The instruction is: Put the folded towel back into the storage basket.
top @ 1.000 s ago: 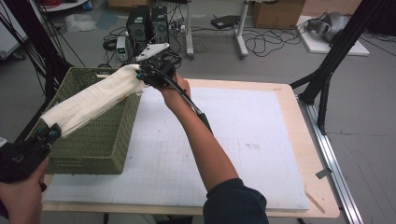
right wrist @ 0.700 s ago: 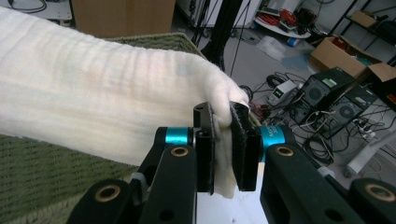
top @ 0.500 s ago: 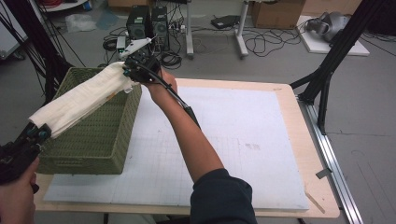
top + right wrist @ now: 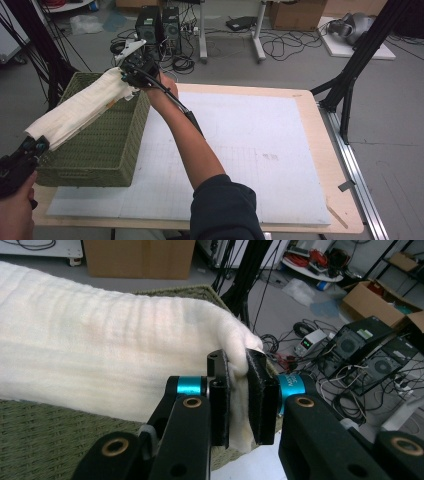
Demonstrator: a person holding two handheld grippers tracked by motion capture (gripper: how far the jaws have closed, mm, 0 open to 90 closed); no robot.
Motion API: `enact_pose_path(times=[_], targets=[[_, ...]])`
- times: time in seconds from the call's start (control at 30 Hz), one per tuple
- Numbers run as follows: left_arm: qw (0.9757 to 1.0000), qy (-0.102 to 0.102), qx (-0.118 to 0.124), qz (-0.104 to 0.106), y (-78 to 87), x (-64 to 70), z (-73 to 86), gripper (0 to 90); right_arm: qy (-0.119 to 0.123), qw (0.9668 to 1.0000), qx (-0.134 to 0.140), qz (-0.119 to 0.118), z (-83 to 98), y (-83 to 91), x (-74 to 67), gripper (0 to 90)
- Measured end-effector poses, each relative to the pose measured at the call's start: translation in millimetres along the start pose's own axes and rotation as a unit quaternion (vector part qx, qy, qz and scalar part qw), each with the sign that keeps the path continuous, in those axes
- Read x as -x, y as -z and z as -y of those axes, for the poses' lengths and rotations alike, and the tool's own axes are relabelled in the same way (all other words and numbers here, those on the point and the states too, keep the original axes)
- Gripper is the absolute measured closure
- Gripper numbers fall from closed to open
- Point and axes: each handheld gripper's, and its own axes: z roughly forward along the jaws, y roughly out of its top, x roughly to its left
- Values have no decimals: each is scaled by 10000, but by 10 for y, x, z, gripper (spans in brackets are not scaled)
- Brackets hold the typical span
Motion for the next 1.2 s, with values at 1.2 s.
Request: enact_pose_path(times=[1.2], targets=[[9988, 250, -368, -209, -159, -213, 215, 818, -138, 9995, -259, -122, 91, -405, -24, 820]])
